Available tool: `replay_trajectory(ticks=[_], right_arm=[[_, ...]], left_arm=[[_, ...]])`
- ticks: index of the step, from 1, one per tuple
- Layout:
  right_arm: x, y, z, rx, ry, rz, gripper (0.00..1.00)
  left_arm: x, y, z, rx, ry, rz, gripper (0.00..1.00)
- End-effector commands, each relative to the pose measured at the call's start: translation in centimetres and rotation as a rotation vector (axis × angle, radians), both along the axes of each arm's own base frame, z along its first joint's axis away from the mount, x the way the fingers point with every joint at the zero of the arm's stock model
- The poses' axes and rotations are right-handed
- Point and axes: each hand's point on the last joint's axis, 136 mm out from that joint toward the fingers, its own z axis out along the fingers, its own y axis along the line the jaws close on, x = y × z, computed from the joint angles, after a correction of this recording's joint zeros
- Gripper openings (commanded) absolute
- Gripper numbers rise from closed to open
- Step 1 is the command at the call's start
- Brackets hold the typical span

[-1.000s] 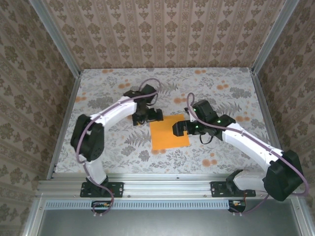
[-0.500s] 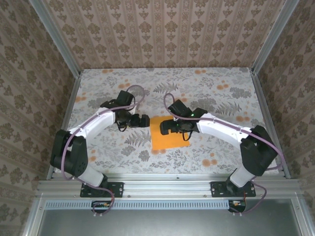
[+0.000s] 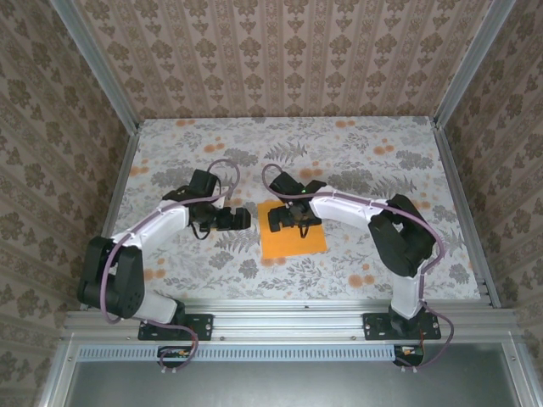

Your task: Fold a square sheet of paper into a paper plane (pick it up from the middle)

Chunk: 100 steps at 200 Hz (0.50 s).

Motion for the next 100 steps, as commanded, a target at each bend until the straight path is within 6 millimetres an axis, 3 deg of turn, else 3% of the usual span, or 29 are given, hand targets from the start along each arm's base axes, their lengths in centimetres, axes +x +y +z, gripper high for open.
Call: replay_trajectory(ticks=[1, 100], right_arm=[[0.4, -0.2, -0.4, -0.052, 0.004, -0.028, 1.0], [0.0, -0.1, -2.4, -0.132, 0.05, -0.042, 0.97]], left_arm=[[-0.3, -0.1, 0.5, -0.025, -0.026, -0.019, 1.0], [-1.3, 0.3, -0.7, -0.017, -0.012, -0.026, 1.0]])
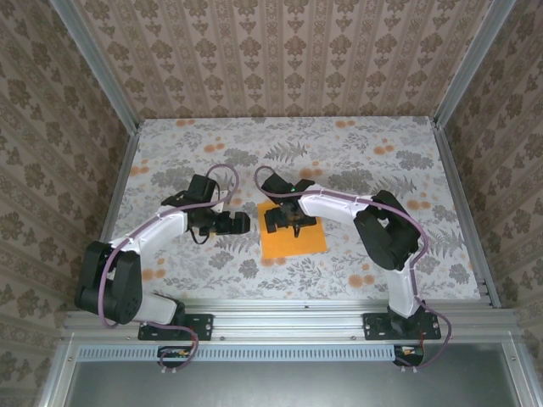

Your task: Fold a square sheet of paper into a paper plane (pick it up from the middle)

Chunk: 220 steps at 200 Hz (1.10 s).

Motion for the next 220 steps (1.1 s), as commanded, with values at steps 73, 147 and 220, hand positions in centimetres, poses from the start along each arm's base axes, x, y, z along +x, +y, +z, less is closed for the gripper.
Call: replay_trajectory(ticks=[73, 147, 220], right_arm=[[-0.5, -0.8, -2.4, -0.069, 0.047, -0.066, 0.94], [-1.2, -1.1, -4.0, -0.074, 0.078, -0.067, 0.88], [-0.2, -0.8, -1.6, -0.055, 0.012, -0.052, 0.72]], left_arm=[[-0.8, -0.2, -0.4, -0.031, 0.006, -0.025, 1.0], [-1.1, -0.4, -0.9, -0.039, 0.025, -0.027, 1.0], [-1.2, -1.0, -1.2, -0.047, 0.045, -0.032, 1.0]])
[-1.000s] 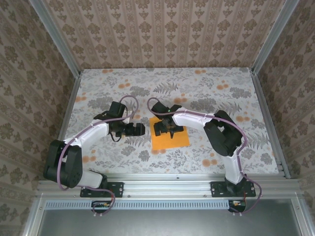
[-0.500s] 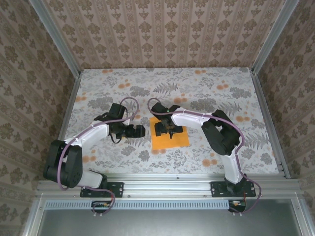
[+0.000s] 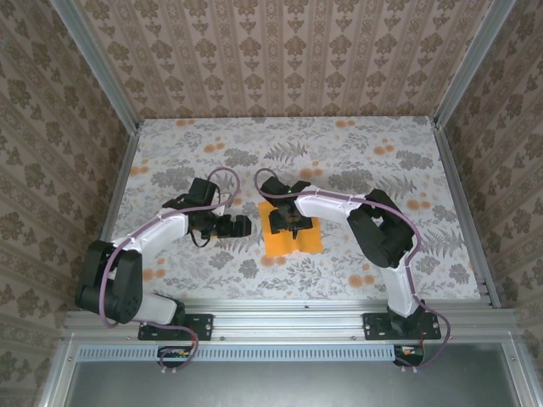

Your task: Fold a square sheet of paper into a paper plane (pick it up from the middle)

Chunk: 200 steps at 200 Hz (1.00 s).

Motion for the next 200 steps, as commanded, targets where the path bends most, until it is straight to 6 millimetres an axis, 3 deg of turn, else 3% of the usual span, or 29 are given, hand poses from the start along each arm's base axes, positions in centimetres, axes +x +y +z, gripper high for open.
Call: replay_trajectory(ticks=[1, 73, 107, 132, 176, 200], right_arm=[[-0.2, -0.5, -0.3, -0.029, -0.006, 0.0, 0.72], [0.9, 0.8, 2.9, 0.047, -0.093, 0.023, 0.4], [1.1, 2.3, 5.3, 0.09, -0.134, 0.067, 0.33], [1.0, 3.8, 7.6, 0.176, -0.158, 0.091, 0.25], [0.7, 6.6, 14.2, 0.449, -0.258, 0.117, 0.24], [0.3, 7.0, 16.0, 0.644, -0.269, 0.091, 0.24]], left_arm=[[-0.5, -0.5, -0.4, -0.014, 0.024, -0.012, 1.0], [-0.7, -0.6, 0.0, -0.01, 0.025, -0.014, 1.0], [-0.5, -0.5, 1.0, -0.014, 0.012, -0.006, 1.0], [-0.1, -0.2, 3.1, -0.031, -0.024, 0.019, 1.0], [0.3, 0.8, 7.5, -0.126, -0.079, 0.098, 1.0], [0.4, 0.3, 9.9, -0.19, -0.109, 0.097, 1.0]])
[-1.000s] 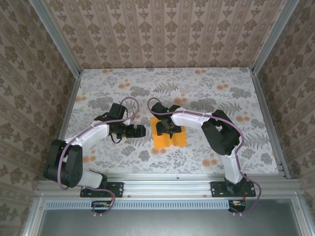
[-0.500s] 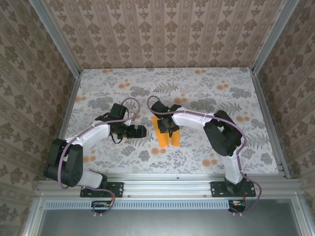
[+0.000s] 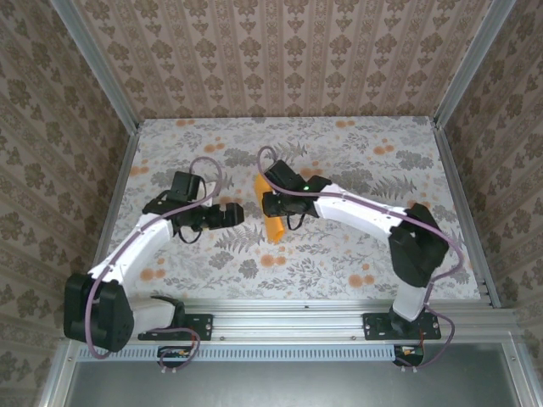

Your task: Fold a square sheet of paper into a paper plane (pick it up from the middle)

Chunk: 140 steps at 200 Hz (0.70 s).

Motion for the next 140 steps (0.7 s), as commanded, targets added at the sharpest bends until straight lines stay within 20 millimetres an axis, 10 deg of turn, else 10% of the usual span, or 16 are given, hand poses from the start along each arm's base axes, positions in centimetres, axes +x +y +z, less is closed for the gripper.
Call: replay_trajectory(ticks=[1, 44, 140], right_arm=[[-0.5, 1.4, 3.1, 0.241, -0.016, 0.017, 0.24], [-0.9, -0.3, 0.4, 0.43, 0.02, -0.035, 0.24], [-2.8, -4.3, -7.5, 0.413, 0.119, -0.101, 0.25]], left_arm=[[-0.4, -0.8, 2.9, -0.083, -0.002, -0.002, 1.0], [0.2, -2.8, 4.0, -0.218, 0.012, -0.016, 1.0], [1.0, -8.9, -0.6, -0.256, 0.122, -0.052, 0.83]])
